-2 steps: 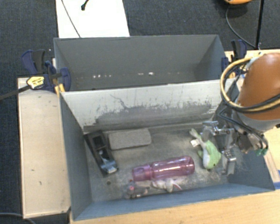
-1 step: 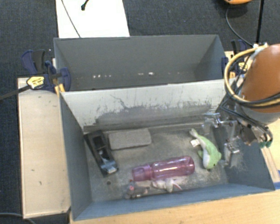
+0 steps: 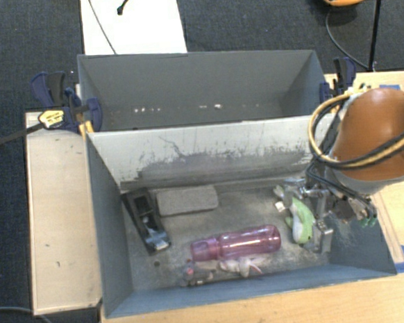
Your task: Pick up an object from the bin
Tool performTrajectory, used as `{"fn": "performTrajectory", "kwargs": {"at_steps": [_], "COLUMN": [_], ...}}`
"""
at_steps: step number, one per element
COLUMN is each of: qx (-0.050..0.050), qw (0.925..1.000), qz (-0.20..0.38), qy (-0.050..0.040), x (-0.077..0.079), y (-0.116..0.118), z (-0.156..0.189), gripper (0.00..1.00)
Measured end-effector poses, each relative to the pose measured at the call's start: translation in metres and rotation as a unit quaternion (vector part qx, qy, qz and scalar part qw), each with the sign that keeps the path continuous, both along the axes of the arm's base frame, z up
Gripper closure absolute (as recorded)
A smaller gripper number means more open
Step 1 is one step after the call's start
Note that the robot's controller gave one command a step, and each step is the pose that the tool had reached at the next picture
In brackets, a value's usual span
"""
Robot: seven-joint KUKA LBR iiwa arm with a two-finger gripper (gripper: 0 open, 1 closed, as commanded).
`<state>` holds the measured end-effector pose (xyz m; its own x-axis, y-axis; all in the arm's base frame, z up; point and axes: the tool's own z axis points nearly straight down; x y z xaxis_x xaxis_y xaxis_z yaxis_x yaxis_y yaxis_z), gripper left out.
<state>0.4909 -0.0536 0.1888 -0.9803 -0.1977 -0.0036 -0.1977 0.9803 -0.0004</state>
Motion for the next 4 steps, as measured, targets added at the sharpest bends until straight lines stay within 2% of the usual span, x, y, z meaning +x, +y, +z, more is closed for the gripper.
{"fn": "performTrajectory", "kwargs": {"at_steps": [1,2,3,4], "qx": [-0.001,-0.001,-0.001,-0.001], "qw": [0.9983,0.9969,0.9981,0.9980], "qz": [0.059,0.078,0.062,0.062], "qy": [-0.0018,-0.0056,-0.0022,-0.0023], "x": [-0.002,0.004,0.010,0.010], "y": [0.016,0.041,0.059,0.059], "z": [-0.038,-0.080,-0.119,-0.119], "gripper": [0.00,0.00,1.00,1.00]}}
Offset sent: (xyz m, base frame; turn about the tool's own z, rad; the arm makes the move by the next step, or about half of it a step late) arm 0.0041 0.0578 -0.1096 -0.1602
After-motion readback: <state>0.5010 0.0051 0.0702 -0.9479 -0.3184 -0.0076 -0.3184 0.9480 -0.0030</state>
